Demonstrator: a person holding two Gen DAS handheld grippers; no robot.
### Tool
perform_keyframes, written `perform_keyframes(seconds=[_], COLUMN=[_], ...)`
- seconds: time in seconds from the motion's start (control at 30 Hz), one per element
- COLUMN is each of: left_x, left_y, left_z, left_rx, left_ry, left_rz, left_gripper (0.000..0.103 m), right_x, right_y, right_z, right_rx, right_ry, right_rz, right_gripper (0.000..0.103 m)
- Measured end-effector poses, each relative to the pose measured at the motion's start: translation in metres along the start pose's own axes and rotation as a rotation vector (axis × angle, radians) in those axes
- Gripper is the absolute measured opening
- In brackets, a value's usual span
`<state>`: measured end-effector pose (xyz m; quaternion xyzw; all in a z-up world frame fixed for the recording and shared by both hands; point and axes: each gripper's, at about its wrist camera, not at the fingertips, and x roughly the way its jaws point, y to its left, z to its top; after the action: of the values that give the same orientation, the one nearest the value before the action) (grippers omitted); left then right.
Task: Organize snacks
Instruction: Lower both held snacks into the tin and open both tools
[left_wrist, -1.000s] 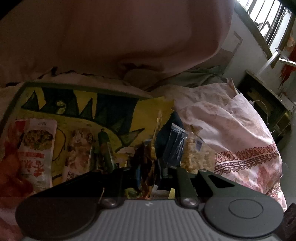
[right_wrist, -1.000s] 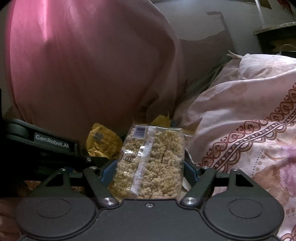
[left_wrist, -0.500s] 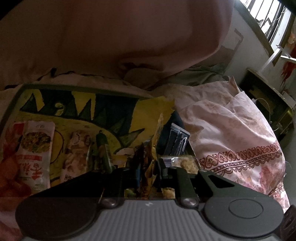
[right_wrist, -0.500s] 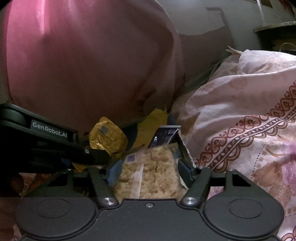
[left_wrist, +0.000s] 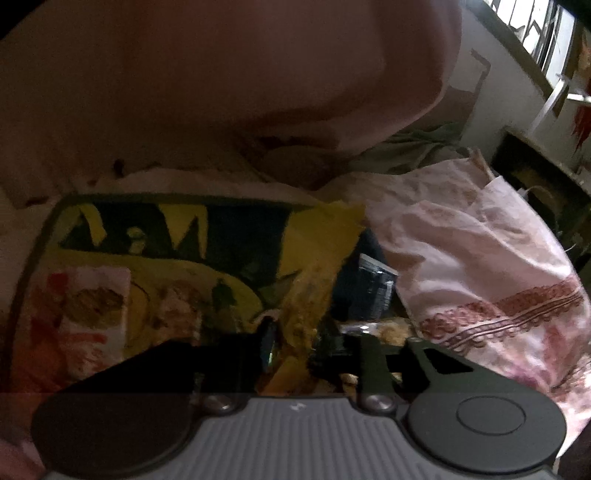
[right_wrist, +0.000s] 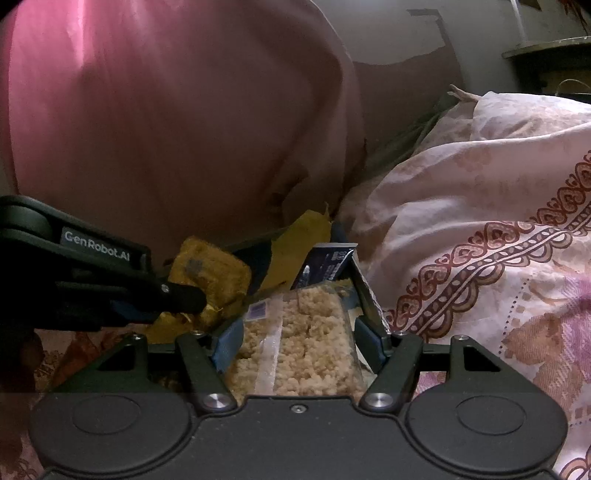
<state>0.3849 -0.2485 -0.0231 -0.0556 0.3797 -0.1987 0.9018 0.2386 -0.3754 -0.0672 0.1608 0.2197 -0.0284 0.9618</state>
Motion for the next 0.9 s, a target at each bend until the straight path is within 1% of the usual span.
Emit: perform_keyframes(seconds=[0.07,0.2,0.27,0.33,0.4,0.5,0.6,0.73,0.9], left_x=[0.000,-0.004,-0.007,-0.011,-0.017,-0.025,-0.037,-0.053,-0.076], left_y=[0.002,0.005,0.006,0.006,0.007,0.011,0.015,0.021,0.029], left_z=[0.000,-0.002,-0.005,-0.007,-0.009,-0.010,-0.010,-0.011,-0.014], left_rx=[0.012,0.015,0.028,0.036,0.033,0.020,0.006,-0.006,-0.024], left_ry=[0.001,-0.001,-0.010,-0.027,-0.046,-0.065,-0.096,-0.131,-0.168], left_rz=[0.014,0.035,0.043,0.051,0.057,0.063,0.077,0.092,0.113], left_gripper=[0.039,0.054,0.058,0.066,0.071,0.075,0.085,0.092,0.098], right_x=[0.000,-0.003,-0.005,-0.008,-0.011,-0.016,-0.024,-0.036,-0.053], right_y=[0.000,0.000,0.001,0.002,0.003,0.004,0.006,0.007,0.011], right_z=[-0.001,-0.001,0.000,0.001,0.002,0.006,0.009,0.014,0.019], right_rx=[0.000,0.004,-0.001,-0.008,-0.014,-0.014,-0.012,-0.010,-0.013], right_ry=[0.001,-0.003,-0.010,-0.017,-0.024,-0.035,-0.050,-0.069,-0.072], right_rz=[-0.006,-0.012,-0.017,-0.022,-0.027,-0.032,-0.035,-0.044,-0.053], right_gripper=[0.072,0.076,0.079,0.081,0.083,0.086,0.089,0.093,0.097])
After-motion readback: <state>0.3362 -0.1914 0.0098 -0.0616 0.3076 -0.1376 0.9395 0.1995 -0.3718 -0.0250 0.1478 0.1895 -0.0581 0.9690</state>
